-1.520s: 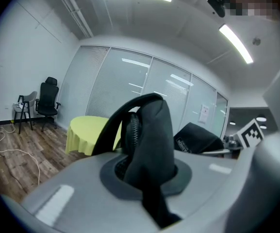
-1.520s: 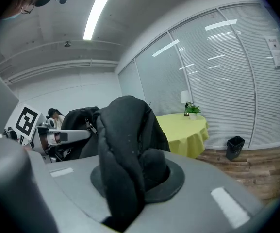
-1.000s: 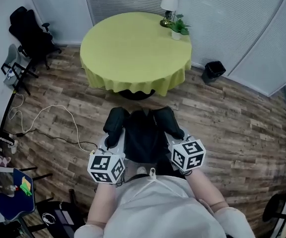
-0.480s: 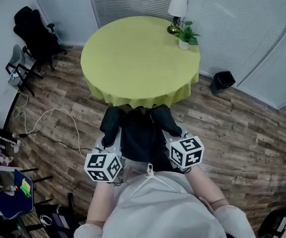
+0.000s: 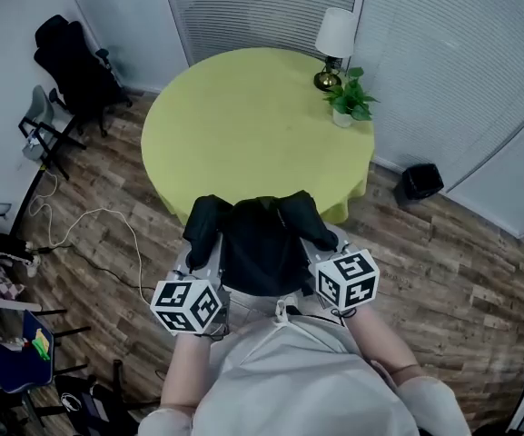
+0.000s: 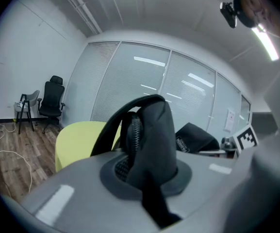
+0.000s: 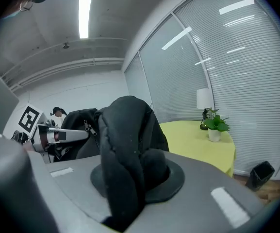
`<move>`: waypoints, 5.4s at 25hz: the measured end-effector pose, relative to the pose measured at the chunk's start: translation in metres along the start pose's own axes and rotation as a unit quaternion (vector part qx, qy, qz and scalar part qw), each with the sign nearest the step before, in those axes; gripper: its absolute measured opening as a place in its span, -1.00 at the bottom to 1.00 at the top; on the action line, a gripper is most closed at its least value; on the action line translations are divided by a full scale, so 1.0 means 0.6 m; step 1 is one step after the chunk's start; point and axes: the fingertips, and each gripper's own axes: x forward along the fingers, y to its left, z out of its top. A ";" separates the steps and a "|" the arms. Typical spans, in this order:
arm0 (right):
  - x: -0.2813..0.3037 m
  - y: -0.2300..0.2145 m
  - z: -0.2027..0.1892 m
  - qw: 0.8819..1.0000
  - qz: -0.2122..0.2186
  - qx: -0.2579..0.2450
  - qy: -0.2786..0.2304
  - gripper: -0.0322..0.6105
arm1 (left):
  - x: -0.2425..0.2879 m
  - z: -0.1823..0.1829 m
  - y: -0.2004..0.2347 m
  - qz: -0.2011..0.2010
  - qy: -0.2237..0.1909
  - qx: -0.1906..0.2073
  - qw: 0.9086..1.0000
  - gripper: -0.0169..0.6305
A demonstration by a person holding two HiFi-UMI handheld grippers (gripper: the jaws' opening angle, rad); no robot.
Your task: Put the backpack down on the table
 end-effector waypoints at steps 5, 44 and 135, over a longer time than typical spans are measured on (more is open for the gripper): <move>0.035 -0.079 0.047 1.000 0.009 -0.008 -0.003 -0.79 | 0.081 0.029 -0.012 0.012 -0.009 0.003 1.000 -0.87; 0.537 -0.323 0.248 0.998 -0.048 0.029 0.010 -0.79 | 0.586 0.212 0.290 -0.007 0.020 0.041 0.999 -0.87; 0.264 -0.220 0.114 0.993 -0.090 -0.049 -0.052 -0.91 | 0.328 0.048 0.122 0.068 -0.051 0.067 0.994 -0.93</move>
